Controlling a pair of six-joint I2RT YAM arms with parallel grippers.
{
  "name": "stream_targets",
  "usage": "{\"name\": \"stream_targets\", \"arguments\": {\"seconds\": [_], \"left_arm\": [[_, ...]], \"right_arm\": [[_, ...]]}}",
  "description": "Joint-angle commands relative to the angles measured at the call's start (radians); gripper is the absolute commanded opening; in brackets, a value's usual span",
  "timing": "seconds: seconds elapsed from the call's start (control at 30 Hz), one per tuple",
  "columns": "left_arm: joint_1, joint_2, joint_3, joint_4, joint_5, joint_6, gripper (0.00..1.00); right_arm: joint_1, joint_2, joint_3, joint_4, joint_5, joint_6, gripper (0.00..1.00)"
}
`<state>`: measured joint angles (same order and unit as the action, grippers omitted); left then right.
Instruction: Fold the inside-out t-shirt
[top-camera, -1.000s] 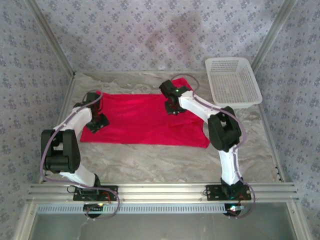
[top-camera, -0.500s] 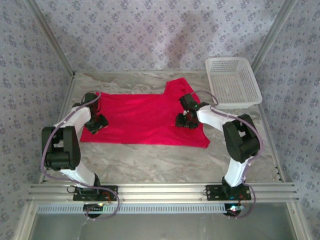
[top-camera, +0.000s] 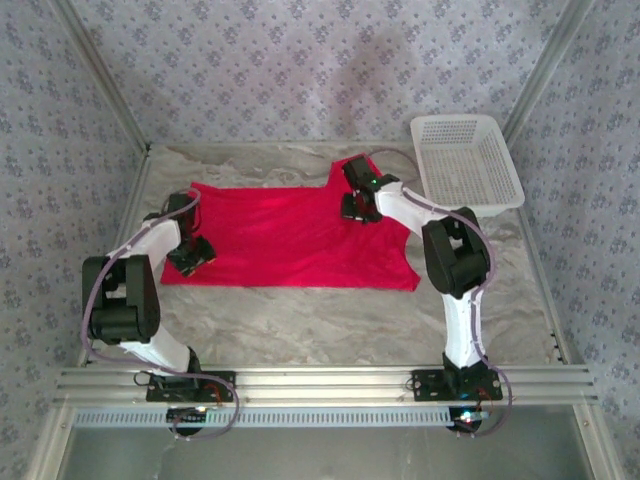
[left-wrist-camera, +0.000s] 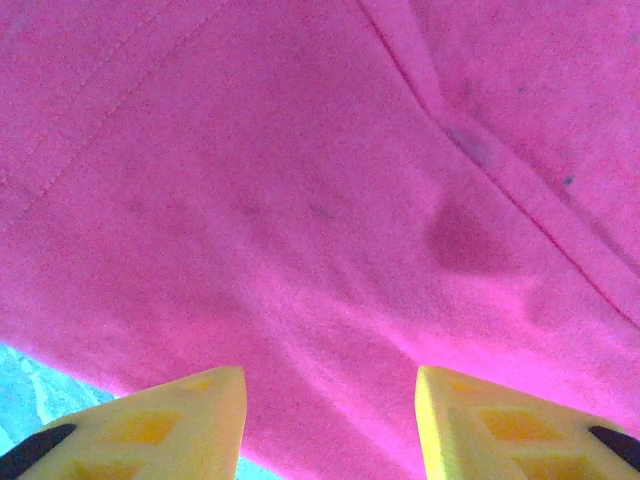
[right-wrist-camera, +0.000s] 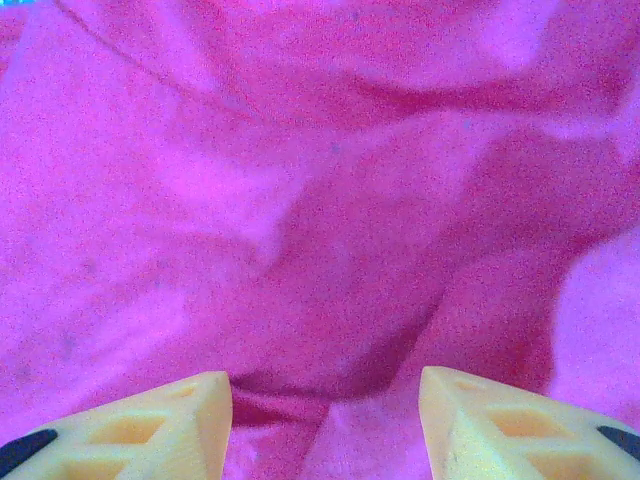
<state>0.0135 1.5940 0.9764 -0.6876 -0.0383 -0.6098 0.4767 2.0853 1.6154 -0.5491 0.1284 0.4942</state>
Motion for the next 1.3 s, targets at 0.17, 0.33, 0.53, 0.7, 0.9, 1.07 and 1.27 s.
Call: {"name": "stream_targets", "arguments": {"seconds": [0.17,0.33,0.53,0.7,0.9,1.07,1.27], "left_arm": [[0.008,-0.049,0.005,-0.021,0.016,0.012,0.48],[-0.012,-0.081,0.018,0.086,0.129,-0.031,0.48],[0.013,0.056,0.051,0.200,0.265,-0.069,0.48],[0.069,0.146,0.076,0.204,0.239,-0.049,0.48],[0.094,0.155,0.013,0.189,0.227,-0.061,0.47],[0.093,0.068,-0.124,0.148,0.255,-0.054,0.47],[0.093,-0.133,-0.250,0.145,0.255,-0.080,0.50]], "right_arm": [[-0.005,0.042,0.149,-0.204,0.079,-0.063,0.55],[0.022,-0.152,-0.034,-0.126,0.005,-0.015,0.56],[0.024,-0.228,-0.281,0.027,-0.126,0.083,0.56],[0.006,-0.208,-0.370,0.072,-0.147,0.103,0.56],[-0.007,-0.175,-0.466,0.064,-0.171,0.118,0.56],[0.039,-0.303,-0.647,0.029,-0.168,0.127,0.56],[0.074,-0.506,-0.750,-0.047,-0.136,0.143,0.57]]}}
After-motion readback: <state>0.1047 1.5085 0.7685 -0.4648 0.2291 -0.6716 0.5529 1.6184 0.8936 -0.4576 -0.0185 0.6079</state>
